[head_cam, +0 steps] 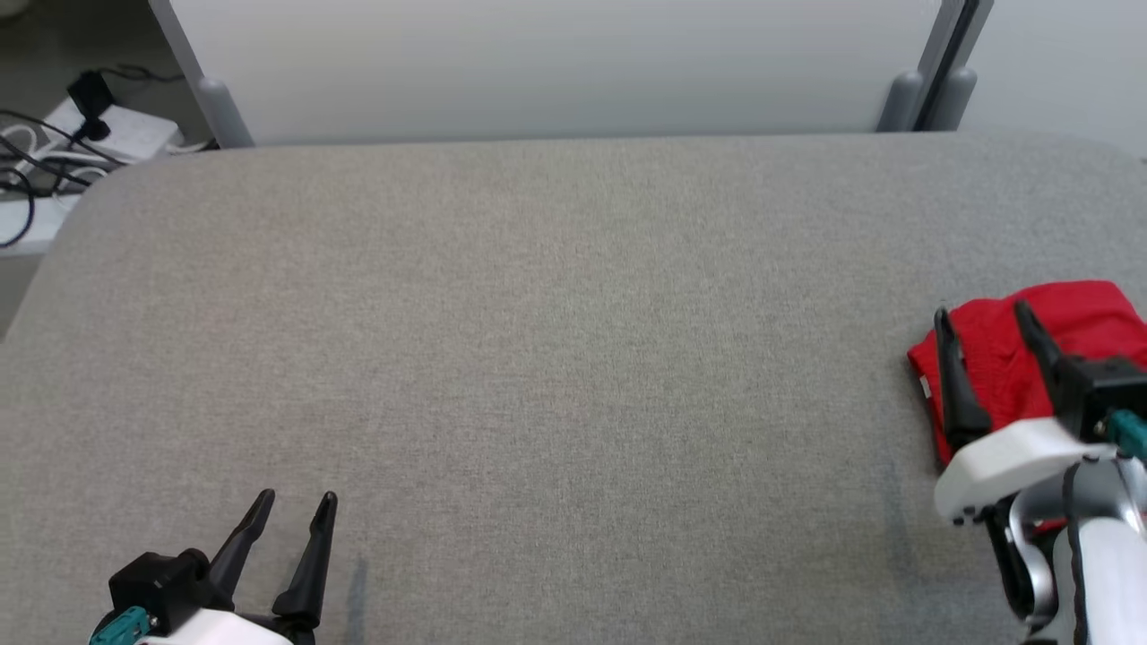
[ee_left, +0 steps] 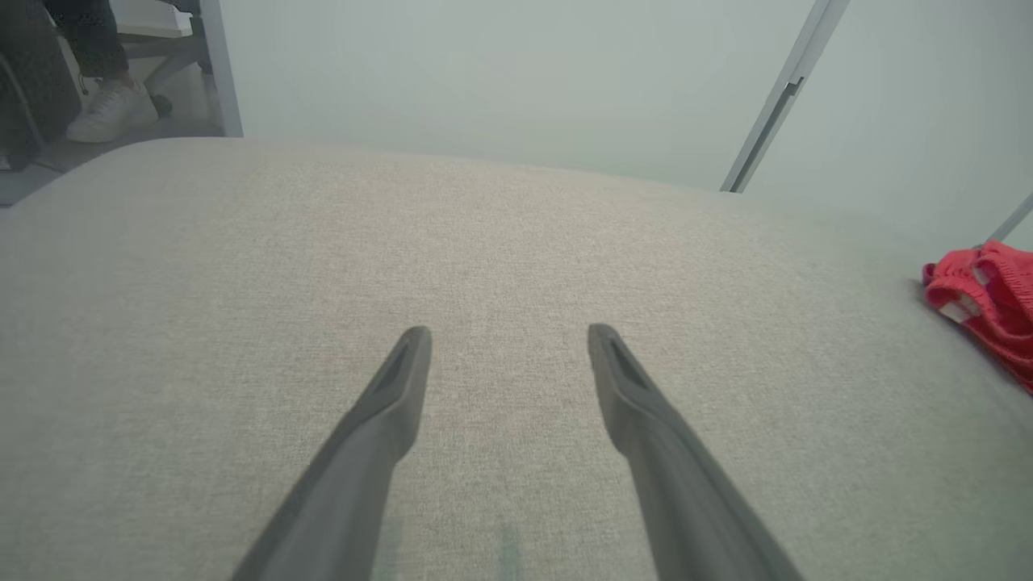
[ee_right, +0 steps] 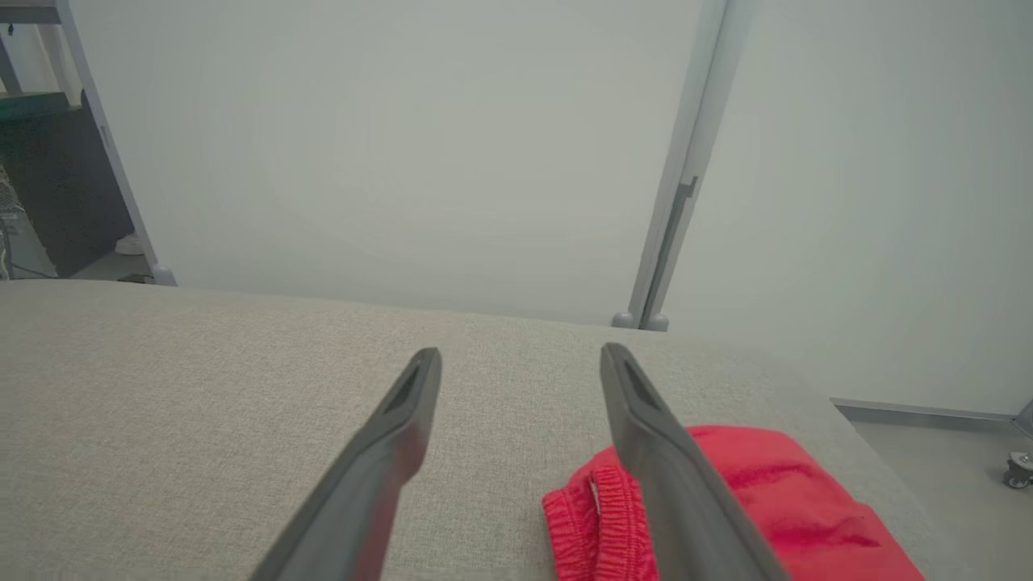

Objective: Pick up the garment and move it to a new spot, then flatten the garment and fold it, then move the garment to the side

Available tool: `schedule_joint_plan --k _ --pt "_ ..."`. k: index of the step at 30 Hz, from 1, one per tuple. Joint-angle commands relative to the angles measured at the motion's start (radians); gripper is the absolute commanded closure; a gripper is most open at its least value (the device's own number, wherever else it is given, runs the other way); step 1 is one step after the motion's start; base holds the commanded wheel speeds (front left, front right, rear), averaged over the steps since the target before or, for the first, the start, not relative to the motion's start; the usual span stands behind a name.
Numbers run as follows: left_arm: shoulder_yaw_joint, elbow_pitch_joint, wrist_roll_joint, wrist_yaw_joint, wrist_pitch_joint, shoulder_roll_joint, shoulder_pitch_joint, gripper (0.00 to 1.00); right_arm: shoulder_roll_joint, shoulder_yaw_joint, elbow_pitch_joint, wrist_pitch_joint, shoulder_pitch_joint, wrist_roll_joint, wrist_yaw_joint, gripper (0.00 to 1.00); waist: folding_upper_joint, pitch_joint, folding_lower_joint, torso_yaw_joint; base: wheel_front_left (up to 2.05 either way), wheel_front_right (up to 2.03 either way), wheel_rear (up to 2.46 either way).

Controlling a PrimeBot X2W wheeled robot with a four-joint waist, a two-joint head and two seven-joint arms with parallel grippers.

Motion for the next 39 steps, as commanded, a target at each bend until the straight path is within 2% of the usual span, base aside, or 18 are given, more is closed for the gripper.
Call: schedule_joint_plan --k 1,11,21,29,32,33,39 --pt "0.049 -0.012 0.016 -0.007 -0.010 0.015 -0.041 0.00 -0.009 0.021 -0.012 -0.022 -0.002 0.008 0.001 0.00 -0.0001 -0.029 0.0000 0.009 0.00 0.00 0.00" --pt "0.173 0.008 0.144 -0.007 -0.010 -0.066 -0.014 0.00 -0.009 0.048 0.163 -0.169 0.058 0.065 0.001 0.00 -0.0001 -0.099 0.0000 0.015 0.00 0.00 0.00" --pt "0.268 0.018 0.241 -0.007 -0.010 -0.121 -0.010 0.00 -0.009 0.049 0.245 -0.228 0.060 0.085 0.001 0.00 -0.0001 -0.140 0.0000 0.016 0.00 0.00 0.00" --pt "0.293 0.027 0.256 -0.007 -0.010 -0.143 -0.016 0.00 -0.009 0.043 0.276 -0.252 0.041 0.099 0.001 0.00 -0.0001 -0.154 0.0000 0.021 0.00 0.00 0.00" --pt "0.269 0.019 0.214 -0.007 -0.010 -0.145 -0.014 0.00 -0.009 0.051 0.284 -0.257 0.039 0.112 0.001 0.00 -0.0001 -0.156 0.0000 0.025 0.00 0.00 0.00" --pt "0.236 0.044 0.218 0.000 0.000 -0.160 0.012 1.00 0.001 0.031 0.304 -0.240 0.079 0.109 0.000 1.00 -0.0001 -0.156 0.0000 0.025 0.00 0.00 0.00" --pt "0.235 0.084 0.192 0.001 0.014 -0.176 0.026 1.00 0.012 0.026 0.341 -0.228 0.103 0.138 0.000 1.00 -0.0001 -0.156 0.0002 0.026 0.00 0.00 0.00"
